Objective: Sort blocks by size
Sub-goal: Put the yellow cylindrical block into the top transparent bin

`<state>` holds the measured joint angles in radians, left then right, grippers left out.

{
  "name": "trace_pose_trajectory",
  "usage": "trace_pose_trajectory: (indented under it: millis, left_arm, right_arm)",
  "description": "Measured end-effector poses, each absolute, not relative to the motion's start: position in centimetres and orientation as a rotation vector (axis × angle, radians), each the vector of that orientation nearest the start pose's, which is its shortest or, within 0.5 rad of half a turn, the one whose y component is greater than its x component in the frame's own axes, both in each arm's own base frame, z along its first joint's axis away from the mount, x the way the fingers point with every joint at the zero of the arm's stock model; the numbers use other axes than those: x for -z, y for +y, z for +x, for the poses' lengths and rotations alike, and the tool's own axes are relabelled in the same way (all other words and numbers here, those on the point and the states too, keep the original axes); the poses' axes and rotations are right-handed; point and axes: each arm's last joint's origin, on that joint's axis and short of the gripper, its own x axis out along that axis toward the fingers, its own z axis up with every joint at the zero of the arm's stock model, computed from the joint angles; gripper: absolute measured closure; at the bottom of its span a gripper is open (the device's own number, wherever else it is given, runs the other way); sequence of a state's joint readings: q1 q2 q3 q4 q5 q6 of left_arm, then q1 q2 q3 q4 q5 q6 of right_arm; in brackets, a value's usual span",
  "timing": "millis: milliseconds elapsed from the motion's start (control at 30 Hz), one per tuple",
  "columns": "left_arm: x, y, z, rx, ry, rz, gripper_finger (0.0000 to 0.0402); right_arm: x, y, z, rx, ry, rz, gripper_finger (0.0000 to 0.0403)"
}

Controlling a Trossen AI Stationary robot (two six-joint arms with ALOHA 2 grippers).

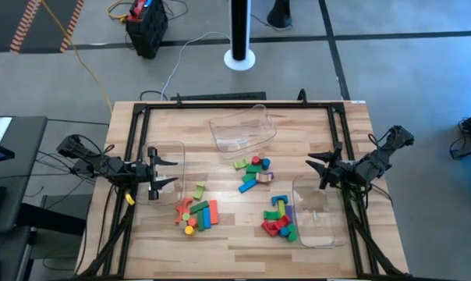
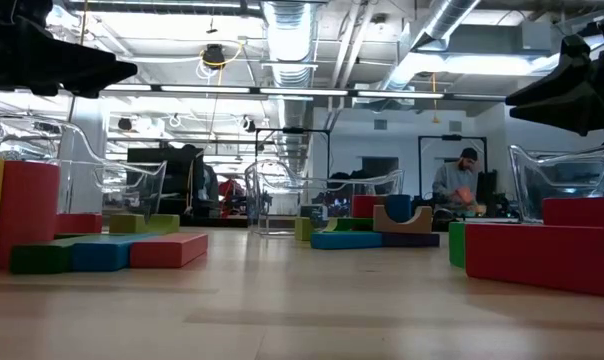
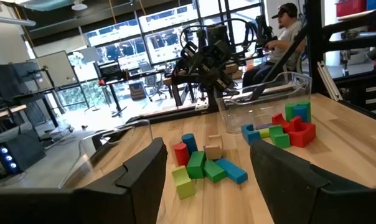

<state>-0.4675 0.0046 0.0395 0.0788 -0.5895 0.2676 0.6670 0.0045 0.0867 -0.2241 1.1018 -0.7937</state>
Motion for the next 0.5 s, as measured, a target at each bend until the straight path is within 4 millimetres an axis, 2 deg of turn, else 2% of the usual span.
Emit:
trace_pose_trajectory:
  millis: [500]
  left_arm:
    - [-18.72, -2.61, 8.72, -0.128, -0.122, 0.085, 0.0178]
  right_arm:
    - [-17.31, 2.63, 7.51, 0.377, 0.260, -0.891, 0.0251]
